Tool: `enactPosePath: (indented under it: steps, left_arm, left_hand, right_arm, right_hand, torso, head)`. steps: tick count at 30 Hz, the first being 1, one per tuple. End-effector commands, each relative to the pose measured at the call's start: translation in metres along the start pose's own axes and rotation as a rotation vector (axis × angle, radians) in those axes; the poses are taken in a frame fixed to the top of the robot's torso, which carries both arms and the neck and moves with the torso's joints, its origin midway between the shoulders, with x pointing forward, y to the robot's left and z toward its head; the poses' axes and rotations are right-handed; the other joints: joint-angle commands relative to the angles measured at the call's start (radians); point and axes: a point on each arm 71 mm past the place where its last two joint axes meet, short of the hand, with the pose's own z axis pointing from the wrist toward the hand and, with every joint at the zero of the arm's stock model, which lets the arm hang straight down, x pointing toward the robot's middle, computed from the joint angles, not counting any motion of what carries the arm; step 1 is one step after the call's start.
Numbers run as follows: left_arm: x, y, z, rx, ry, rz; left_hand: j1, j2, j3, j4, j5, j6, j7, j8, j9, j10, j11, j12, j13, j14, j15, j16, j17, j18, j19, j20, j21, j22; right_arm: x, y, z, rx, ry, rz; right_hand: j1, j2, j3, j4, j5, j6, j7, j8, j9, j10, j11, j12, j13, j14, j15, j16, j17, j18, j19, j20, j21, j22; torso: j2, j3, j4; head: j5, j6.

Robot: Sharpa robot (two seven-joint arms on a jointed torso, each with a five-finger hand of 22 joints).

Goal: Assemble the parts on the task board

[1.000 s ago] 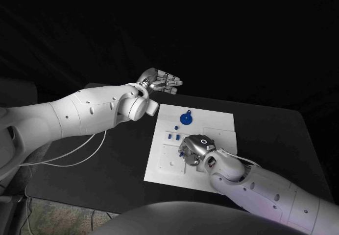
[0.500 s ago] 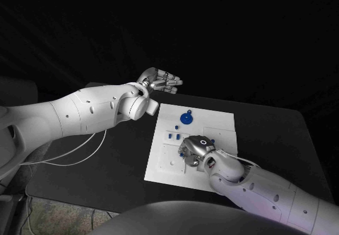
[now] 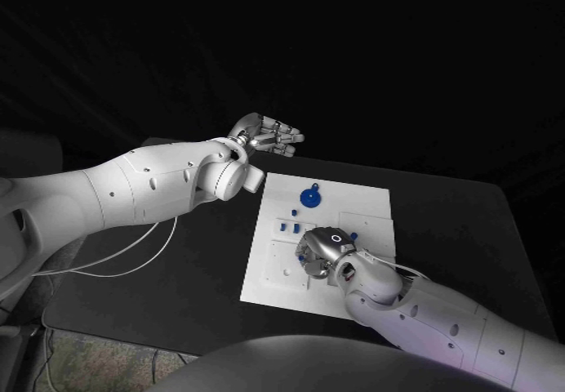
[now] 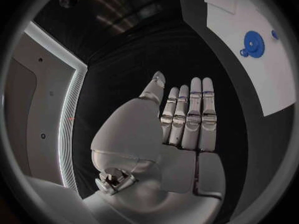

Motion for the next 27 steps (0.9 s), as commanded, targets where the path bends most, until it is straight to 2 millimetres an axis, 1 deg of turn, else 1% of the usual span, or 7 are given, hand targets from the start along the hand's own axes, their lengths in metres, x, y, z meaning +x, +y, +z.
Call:
enactPosePath:
  steps: [1,4,7,14,16,22,27]
  left_arm:
    - [0.002,-0.001,0.0,0.004,0.014,0.0]
    - [0.002,-0.001,0.0,0.003,0.016,0.0]
    - [0.003,-0.001,0.001,0.003,0.019,0.001]
    - [0.002,0.0,0.0,0.0,0.021,0.002]
    - [0.001,0.0,0.0,-0.002,0.02,0.002]
    - [0.0,0.001,0.0,-0.005,0.019,0.003]
    - [-0.003,0.002,0.0,-0.008,0.016,0.004]
  left_hand:
    - [0.002,0.006,0.0,0.004,0.003,-0.009,-0.001,-0.002,0.001,-0.005,-0.001,-0.004,0.0,-0.008,0.001,-0.004,-0.001,0.009,0.006,0.001,0.002,-0.001]
    - [0.002,0.007,0.0,0.006,0.002,-0.01,-0.001,-0.002,0.001,-0.006,-0.001,-0.004,0.0,-0.009,0.001,-0.004,-0.001,0.009,0.006,0.001,0.003,-0.004]
    - [0.002,0.007,0.0,0.006,0.002,-0.01,-0.001,-0.002,0.001,-0.006,-0.001,-0.004,0.0,-0.009,0.001,-0.004,-0.001,0.009,0.006,0.001,0.003,-0.004]
    - [0.002,0.007,0.0,0.006,0.002,-0.01,-0.001,-0.002,0.001,-0.006,-0.001,-0.004,0.0,-0.009,0.001,-0.004,-0.001,0.009,0.006,0.001,0.003,-0.004]
    - [0.002,0.007,0.0,0.006,0.002,-0.01,-0.001,-0.002,0.001,-0.006,-0.001,-0.004,0.0,-0.009,0.001,-0.004,-0.001,0.009,0.006,0.001,0.003,-0.004]
    - [0.001,0.007,-0.002,0.007,0.001,-0.011,0.0,-0.002,0.001,-0.006,-0.001,-0.004,0.0,-0.009,0.001,-0.004,-0.001,0.009,0.006,0.001,0.004,-0.005]
    - [0.001,0.007,-0.002,0.007,0.001,-0.011,0.0,-0.002,0.001,-0.006,-0.001,-0.004,0.0,-0.009,0.001,-0.004,-0.001,0.009,0.006,0.001,0.004,-0.005]
  right_arm:
    - [0.007,-0.002,-0.001,0.014,0.029,0.003]
    - [0.007,-0.003,-0.002,0.017,0.024,0.008]
    - [0.007,-0.004,-0.002,0.017,0.019,0.016]
    - [0.005,-0.005,-0.005,0.002,0.002,0.04]
    - [0.004,-0.005,-0.006,-0.005,-0.008,0.05]
    - [-0.002,-0.006,-0.013,-0.015,-0.046,0.075]
    - [-0.012,-0.01,-0.02,-0.014,-0.064,0.099]
  right_hand:
    - [-0.006,-0.013,-0.006,0.003,-0.006,-0.028,0.004,0.001,-0.015,-0.017,0.005,0.002,-0.002,0.0,0.008,0.005,-0.002,0.007,0.011,0.008,-0.005,-0.003]
    - [-0.012,-0.026,-0.001,0.006,-0.007,-0.061,0.013,0.002,-0.033,-0.045,0.015,0.002,-0.001,0.0,0.013,0.005,-0.005,0.011,0.02,0.013,-0.003,0.002]
    - [-0.014,-0.04,0.01,0.008,-0.007,-0.068,0.016,0.002,-0.044,-0.072,0.023,0.002,-0.003,-0.001,0.018,0.006,-0.008,0.017,0.018,0.018,-0.006,0.007]
    - [-0.013,-0.073,0.019,0.001,0.004,-0.086,0.022,0.002,-0.046,-0.114,0.036,0.002,-0.002,-0.008,0.026,0.006,-0.015,0.027,0.014,0.026,-0.016,0.014]
    - [-0.008,-0.083,0.003,-0.004,0.009,-0.097,0.019,0.002,-0.048,-0.154,0.045,0.003,-0.002,-0.017,0.032,0.002,-0.018,0.034,0.004,0.031,-0.023,0.015]
    - [0.016,-0.089,-0.048,-0.012,-0.001,-0.132,0.01,0.002,-0.047,-0.196,0.055,0.003,0.0,-0.022,0.041,-0.003,-0.034,0.053,0.003,0.044,-0.04,0.016]
    - [0.019,-0.091,-0.073,-0.01,-0.005,-0.135,0.009,0.002,-0.047,-0.194,0.055,0.003,-0.001,-0.023,0.041,0.002,-0.044,0.055,0.009,0.046,-0.053,0.02]
  torso:
    - [0.0,-0.0004,-0.0002]
    - [0.0,-0.0006,-0.0013]
    - [0.0,-0.0002,-0.0019]
    - [0.0,0.0017,-0.001]
    - [0.0,0.0015,-0.0015]
    - [0.0,0.0009,-0.0025]
    - [-0.001,0.0003,-0.0016]
  head:
    - [0.0,-0.002]
    - [-0.001,-0.001]
    - [-0.001,-0.002]
    - [-0.001,-0.002]
    - [-0.002,-0.002]
    - [-0.003,0.002]
    - [-0.006,0.005]
